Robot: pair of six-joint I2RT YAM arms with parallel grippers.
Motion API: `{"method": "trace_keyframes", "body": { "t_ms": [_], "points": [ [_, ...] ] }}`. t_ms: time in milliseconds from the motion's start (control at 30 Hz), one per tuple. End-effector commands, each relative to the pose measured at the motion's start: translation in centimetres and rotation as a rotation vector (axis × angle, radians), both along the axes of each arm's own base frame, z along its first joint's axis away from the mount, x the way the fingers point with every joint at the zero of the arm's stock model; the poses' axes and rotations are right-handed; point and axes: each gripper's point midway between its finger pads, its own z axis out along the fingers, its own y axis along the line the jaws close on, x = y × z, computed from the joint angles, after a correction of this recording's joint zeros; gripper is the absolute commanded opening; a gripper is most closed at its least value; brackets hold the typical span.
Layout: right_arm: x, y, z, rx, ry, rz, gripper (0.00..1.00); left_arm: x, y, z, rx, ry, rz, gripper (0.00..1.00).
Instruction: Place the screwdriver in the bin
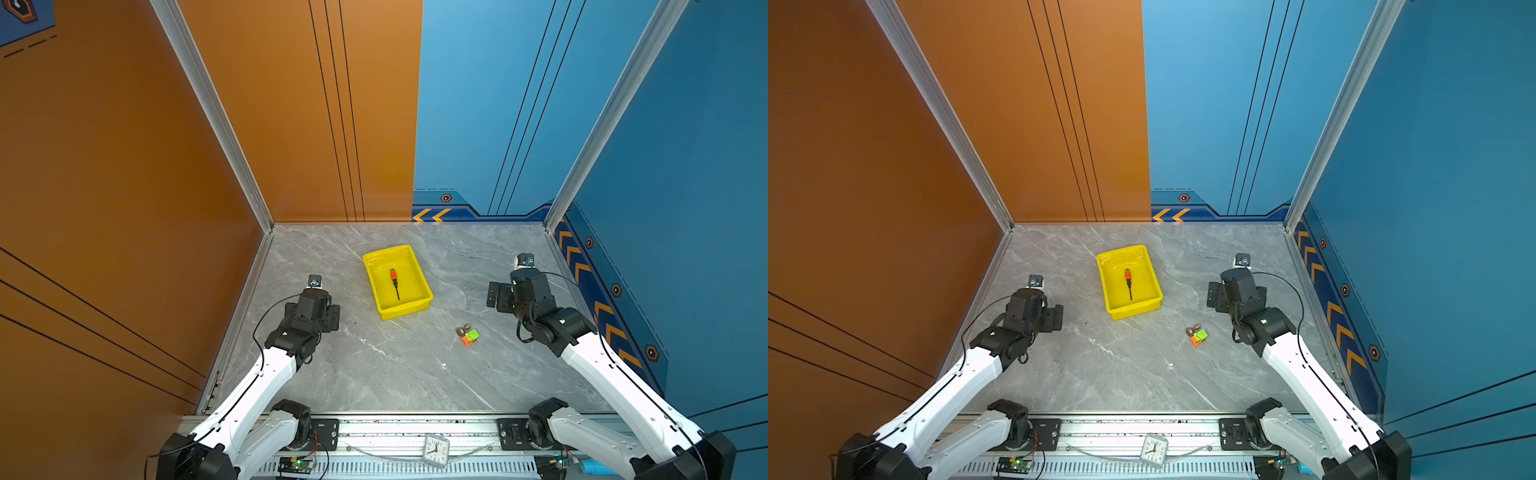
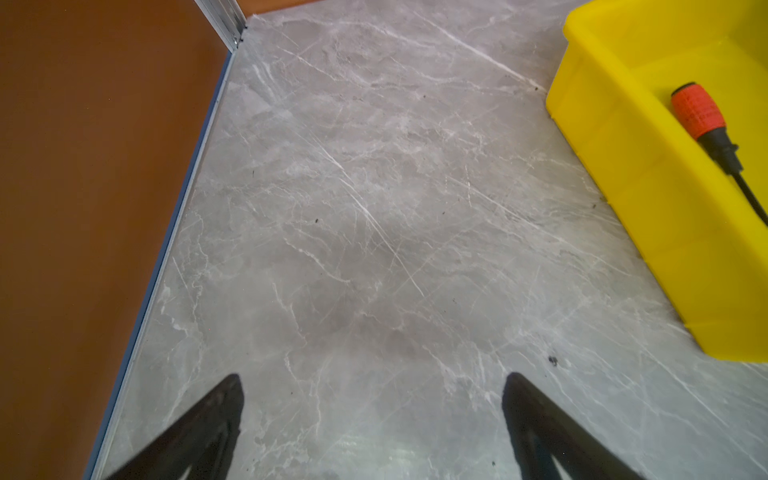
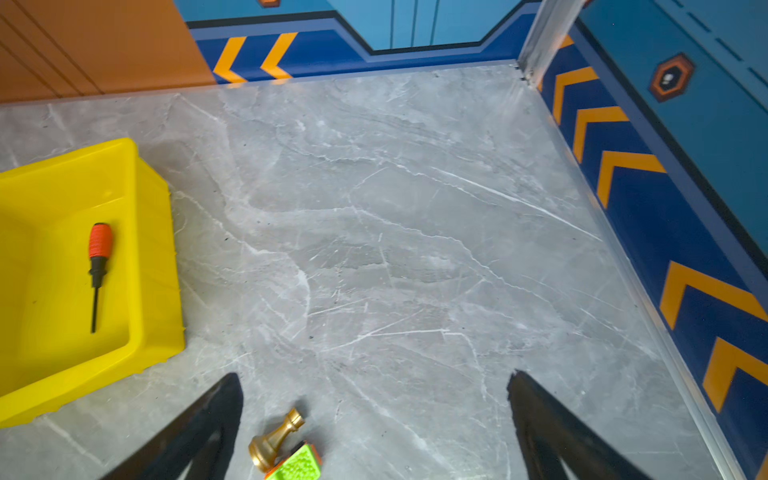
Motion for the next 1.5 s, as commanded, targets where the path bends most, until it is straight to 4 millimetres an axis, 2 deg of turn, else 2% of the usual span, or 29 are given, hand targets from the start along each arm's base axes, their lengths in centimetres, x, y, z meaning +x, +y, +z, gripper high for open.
{"method": "trace_keyframes", "body": {
  "t_ms": [0, 67, 167, 267, 367, 500, 633, 767, 1200, 1333, 1467],
  "points": [
    [-1.4, -3.8, -0.4, -0.03, -0.048, -0.146, 1.0, 1.5, 0.3, 0.7, -0.014, -0.097, -0.021, 0.98],
    [-2.0, -5.9, -0.9, -0.069, -0.091, -0.233, 1.0, 1.7, 0.6, 0.2, -0.028, -0.118, -0.023, 0.98],
    [-1.9, -6.9, -2.5, -0.105, -0.145, -0.243, 1.0, 1.9, 1.4, -0.4, -0.034, -0.142, -0.005, 0.98],
    [-1.6, -6.8, -4.1, -0.123, -0.209, -0.195, 1.0, 2.0, 2.3, -0.9, -0.042, -0.145, 0.029, 0.98],
    [-0.8, -5.5, -5.1, -0.117, -0.291, -0.083, 1.0, 2.3, 2.6, -1.5, -0.038, -0.148, 0.037, 0.98],
    [0.0, -5.9, -6.6, -0.107, -0.281, -0.076, 1.0, 2.8, 3.0, -2.1, -0.045, -0.175, 0.065, 0.98],
    [1.8, -5.6, -6.8, -0.088, -0.335, -0.062, 1.0, 3.4, 3.4, -2.8, -0.053, -0.199, 0.082, 0.98],
    [3.6, -5.7, -7.8, -0.122, -0.307, -0.055, 1.0, 4.1, 3.6, -3.4, -0.04, -0.211, 0.083, 0.98],
    [7.9, -5.9, -8.9, -0.099, -0.331, -0.04, 1.0, 8.3, 2.5, -3.0, -0.049, -0.298, 0.014, 0.98],
    [8.3, -6.0, -9.7, -0.097, -0.334, -0.04, 1.0, 9.6, 2.7, -3.1, -0.037, -0.301, 0.023, 0.98],
    [8.1, -6.0, -9.8, -0.095, -0.347, -0.038, 1.0, 10.2, 2.6, -3.9, -0.038, -0.285, 0.013, 0.98]
  ]
}}
